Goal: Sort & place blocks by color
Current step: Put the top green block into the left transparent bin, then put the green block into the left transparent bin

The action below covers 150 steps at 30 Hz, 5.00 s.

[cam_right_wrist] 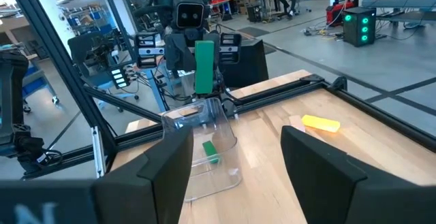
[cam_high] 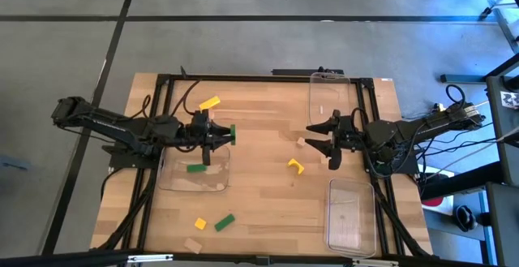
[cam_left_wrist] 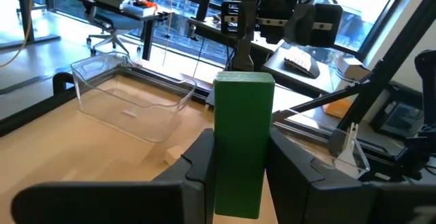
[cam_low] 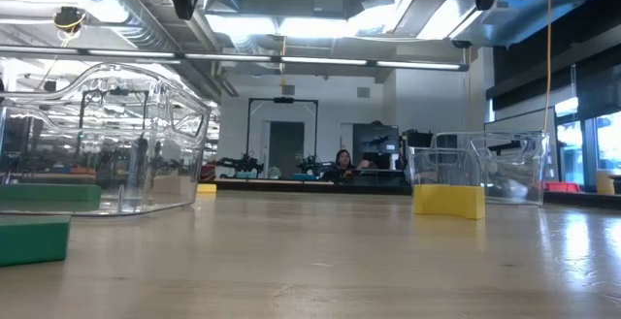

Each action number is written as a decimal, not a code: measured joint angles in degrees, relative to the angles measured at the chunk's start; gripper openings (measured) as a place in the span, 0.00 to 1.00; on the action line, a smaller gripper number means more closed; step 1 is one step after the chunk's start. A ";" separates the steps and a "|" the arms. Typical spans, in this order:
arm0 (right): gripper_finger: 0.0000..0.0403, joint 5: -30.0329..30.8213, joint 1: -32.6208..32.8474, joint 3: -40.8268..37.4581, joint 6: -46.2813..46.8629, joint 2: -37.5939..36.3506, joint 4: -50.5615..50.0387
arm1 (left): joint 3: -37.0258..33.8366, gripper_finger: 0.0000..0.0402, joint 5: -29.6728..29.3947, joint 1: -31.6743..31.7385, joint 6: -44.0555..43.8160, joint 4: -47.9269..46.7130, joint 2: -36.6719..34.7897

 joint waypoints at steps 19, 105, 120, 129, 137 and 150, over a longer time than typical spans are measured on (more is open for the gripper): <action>0.56 0.00 0.00 0.00 0.00 0.00 -0.04 | 10.62 0.21 7.98 -0.02 4.66 -19.10 1.28; 0.56 0.07 -0.02 0.00 -0.02 0.00 -0.50 | 19.21 0.56 21.99 -3.70 1.51 -73.32 25.57; 0.56 0.07 -0.02 0.01 0.00 0.01 -0.43 | 18.12 0.54 10.64 8.15 0.44 -37.50 -2.76; 0.56 0.07 -0.02 0.02 -0.02 0.01 -0.44 | 2.05 0.54 11.17 7.70 -0.46 -15.88 -6.54; 0.56 0.07 -0.01 0.02 -0.01 0.02 -0.48 | 0.20 0.54 11.04 7.03 -0.04 -15.00 -6.38; 0.56 0.09 -0.02 0.02 -0.02 0.02 -0.50 | 0.20 0.54 7.86 7.03 -0.02 -14.99 -6.38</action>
